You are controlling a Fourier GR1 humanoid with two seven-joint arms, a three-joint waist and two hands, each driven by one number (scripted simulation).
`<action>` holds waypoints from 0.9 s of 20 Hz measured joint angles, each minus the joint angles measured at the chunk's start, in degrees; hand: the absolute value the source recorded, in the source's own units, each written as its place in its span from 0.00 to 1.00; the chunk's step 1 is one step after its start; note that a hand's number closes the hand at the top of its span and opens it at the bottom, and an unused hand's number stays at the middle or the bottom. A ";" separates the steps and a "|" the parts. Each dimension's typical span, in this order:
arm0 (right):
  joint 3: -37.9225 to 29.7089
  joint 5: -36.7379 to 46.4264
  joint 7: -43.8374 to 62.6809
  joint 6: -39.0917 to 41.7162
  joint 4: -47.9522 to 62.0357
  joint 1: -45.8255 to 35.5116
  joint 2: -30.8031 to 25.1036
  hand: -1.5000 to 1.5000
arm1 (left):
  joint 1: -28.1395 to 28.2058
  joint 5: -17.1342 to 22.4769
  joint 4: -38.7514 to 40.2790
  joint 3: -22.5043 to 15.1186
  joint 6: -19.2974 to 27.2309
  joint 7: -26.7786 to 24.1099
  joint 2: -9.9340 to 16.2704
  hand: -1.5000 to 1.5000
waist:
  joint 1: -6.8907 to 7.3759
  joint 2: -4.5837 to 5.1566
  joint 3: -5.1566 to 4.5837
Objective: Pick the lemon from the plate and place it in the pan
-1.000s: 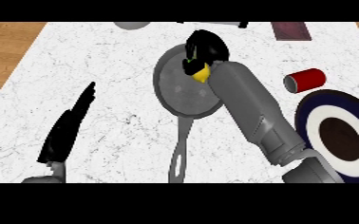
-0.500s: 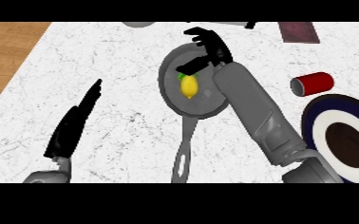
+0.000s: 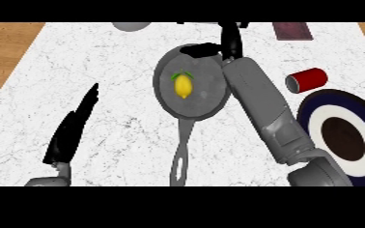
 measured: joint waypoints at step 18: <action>-8.53 -5.58 -17.22 15.14 0.41 12.02 -19.71 0.00 | 5.11 0.82 -2.56 2.86 -0.27 -1.05 0.95 0.50 | -4.24 -1.16 -0.02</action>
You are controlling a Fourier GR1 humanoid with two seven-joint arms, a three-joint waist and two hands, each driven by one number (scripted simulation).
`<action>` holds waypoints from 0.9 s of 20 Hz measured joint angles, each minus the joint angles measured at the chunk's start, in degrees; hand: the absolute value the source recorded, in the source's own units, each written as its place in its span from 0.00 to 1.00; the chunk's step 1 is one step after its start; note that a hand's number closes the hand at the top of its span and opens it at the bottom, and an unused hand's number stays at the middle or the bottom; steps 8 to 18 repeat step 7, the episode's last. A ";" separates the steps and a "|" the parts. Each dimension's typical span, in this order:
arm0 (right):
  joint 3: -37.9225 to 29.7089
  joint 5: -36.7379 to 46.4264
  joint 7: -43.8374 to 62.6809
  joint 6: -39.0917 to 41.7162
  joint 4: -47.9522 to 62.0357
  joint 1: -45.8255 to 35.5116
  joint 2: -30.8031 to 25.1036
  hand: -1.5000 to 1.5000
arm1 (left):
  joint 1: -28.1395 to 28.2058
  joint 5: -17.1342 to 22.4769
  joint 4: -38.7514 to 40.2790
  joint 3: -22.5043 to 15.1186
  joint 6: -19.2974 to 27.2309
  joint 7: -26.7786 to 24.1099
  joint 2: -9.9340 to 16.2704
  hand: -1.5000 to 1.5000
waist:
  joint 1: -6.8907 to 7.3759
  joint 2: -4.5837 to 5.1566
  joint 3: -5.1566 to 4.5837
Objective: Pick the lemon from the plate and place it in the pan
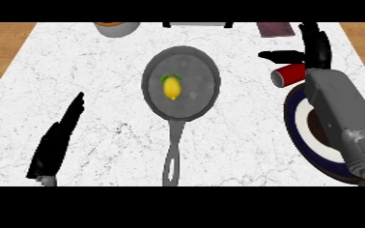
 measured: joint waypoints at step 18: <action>-1.55 -0.69 -3.54 8.17 1.83 2.83 -7.24 0.00 | 0.18 0.28 -2.11 0.56 -0.87 2.16 0.21 0.50 | 0.10 0.04 0.02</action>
